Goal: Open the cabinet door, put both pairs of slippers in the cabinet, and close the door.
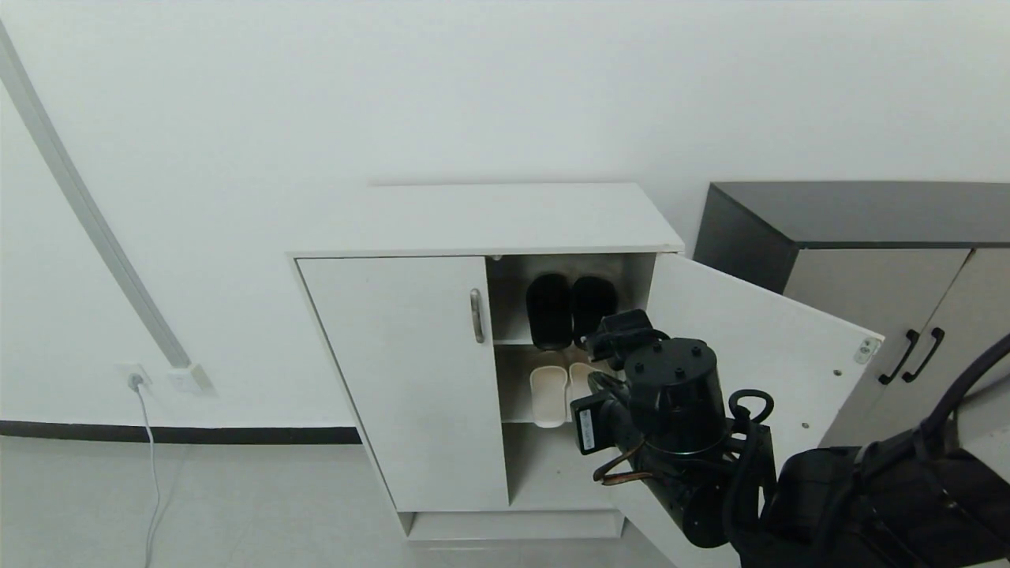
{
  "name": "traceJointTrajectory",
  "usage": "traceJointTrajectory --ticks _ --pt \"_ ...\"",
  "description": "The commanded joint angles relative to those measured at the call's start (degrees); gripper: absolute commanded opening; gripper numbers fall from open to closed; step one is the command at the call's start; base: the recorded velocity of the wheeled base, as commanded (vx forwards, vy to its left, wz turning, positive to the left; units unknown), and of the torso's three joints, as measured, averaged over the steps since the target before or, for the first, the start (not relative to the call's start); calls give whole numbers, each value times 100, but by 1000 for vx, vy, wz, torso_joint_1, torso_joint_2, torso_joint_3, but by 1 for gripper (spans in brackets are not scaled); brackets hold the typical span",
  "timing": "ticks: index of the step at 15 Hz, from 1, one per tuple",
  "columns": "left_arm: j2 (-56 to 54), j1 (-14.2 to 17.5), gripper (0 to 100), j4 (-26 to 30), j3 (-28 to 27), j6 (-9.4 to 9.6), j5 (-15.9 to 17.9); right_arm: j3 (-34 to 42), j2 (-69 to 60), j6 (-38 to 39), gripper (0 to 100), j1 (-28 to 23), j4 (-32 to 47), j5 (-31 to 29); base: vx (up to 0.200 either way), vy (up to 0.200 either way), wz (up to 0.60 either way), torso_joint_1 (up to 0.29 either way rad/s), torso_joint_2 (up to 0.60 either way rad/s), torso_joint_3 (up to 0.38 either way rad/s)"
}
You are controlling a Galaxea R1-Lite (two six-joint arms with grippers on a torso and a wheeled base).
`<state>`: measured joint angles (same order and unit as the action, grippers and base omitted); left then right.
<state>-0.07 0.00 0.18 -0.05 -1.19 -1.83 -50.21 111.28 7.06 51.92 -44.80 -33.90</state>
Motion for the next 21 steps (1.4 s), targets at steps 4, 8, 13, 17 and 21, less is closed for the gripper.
traceJointTrajectory --ticks 4,8,13,17,21 --pt "7 0 0 -1 5 -4 -11 3 -1 -3 0 2 -2 6 0 0 0 203 -520 -320" --pt "7 0 0 -1 5 -4 -2 20 -9 -3 0 2 -2 6 0 0 0 222 -540 -319" --pt "7 0 0 -1 -4 -4 -2 20 -18 -3 0 2 -2 15 0 0 0 261 -592 -337" --pt "7 0 0 -1 5 -4 -11 20 -18 -3 0 2 -2 -11 0 0 0 197 -439 -243" --pt "7 0 0 -1 5 -4 -2 20 -18 -3 0 2 -2 -11 0 0 0 172 -376 -204"
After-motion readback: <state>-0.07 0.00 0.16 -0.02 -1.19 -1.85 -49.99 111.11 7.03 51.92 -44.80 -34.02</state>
